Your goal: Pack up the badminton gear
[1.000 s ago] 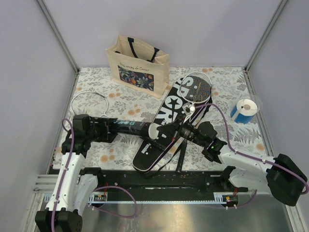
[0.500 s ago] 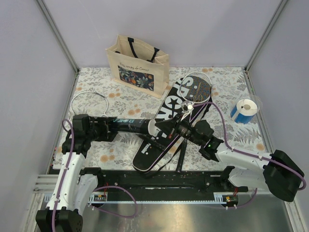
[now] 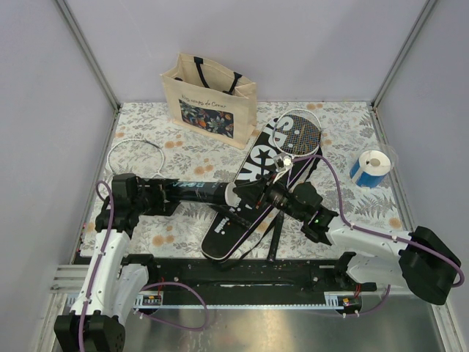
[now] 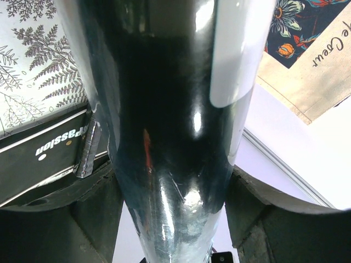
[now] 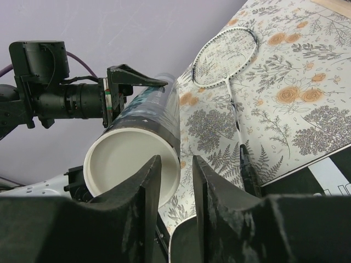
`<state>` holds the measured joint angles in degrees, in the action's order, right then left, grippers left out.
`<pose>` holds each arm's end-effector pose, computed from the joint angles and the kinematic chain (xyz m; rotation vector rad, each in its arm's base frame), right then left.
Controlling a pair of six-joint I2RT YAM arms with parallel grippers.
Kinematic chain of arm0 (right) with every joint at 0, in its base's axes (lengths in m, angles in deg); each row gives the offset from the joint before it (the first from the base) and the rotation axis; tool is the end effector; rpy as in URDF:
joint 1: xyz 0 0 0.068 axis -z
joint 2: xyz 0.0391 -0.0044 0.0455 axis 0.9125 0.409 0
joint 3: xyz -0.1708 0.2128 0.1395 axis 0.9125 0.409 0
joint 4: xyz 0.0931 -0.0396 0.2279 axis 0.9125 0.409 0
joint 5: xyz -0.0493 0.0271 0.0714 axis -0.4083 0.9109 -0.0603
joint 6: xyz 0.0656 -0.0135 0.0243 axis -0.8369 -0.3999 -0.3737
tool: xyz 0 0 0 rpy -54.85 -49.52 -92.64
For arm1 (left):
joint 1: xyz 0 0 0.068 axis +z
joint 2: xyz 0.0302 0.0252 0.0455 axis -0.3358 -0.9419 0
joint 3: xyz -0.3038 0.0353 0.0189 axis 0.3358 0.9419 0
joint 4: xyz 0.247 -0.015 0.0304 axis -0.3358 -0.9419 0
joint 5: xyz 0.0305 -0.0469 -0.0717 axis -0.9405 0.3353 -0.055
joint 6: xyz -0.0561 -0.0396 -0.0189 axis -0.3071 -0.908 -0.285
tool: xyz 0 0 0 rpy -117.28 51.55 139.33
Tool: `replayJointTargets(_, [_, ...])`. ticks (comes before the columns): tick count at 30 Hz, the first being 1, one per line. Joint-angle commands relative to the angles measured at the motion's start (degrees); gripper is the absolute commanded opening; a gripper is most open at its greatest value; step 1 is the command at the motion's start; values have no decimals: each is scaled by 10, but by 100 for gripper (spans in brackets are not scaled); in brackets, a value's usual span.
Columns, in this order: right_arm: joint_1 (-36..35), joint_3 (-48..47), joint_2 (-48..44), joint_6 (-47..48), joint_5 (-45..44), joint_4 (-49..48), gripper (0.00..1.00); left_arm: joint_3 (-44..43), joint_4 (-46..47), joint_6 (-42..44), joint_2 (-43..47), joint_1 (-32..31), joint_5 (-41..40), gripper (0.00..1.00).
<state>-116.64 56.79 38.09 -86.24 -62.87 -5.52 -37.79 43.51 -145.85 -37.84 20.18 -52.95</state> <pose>0.1547 0.1978 0.3023 -0.3045 1.6085 1.2480 0.1278 -0.0193 0.2528 -1.7796 1.9079 -1.1387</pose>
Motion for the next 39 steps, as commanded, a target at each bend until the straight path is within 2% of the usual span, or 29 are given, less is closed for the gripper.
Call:
replayJointTargets(1, [-6, -13, -21, -8, -1, -5, 39, -2, 43, -2, 4, -2, 25, 15])
replayJointTargets(7, [-7, 2, -13, -48, 25, -36, 47, -2, 42, -9, 5, -2, 27, 14])
replayJointTargets(13, [-26, 3, 25, -85, 32, -79, 47, -6, 36, -26, 10, -1, 23, 13])
replayJointTargets(16, [-51, -7, 60, -96, 7, -88, 53, -11, 39, -33, 5, -2, 30, 13])
replayJointTargets(19, [-61, -19, 90, -105, -25, -105, 51, -15, 40, -31, -3, -15, 49, 11])
replayJointTargets(29, [-122, -52, 131, -47, -147, -81, 49, -37, 43, -35, 9, -21, 66, 9])
replayJointTargets(39, [-131, -60, 132, -24, -141, -79, 51, -67, 25, -24, 22, -24, 48, 8])
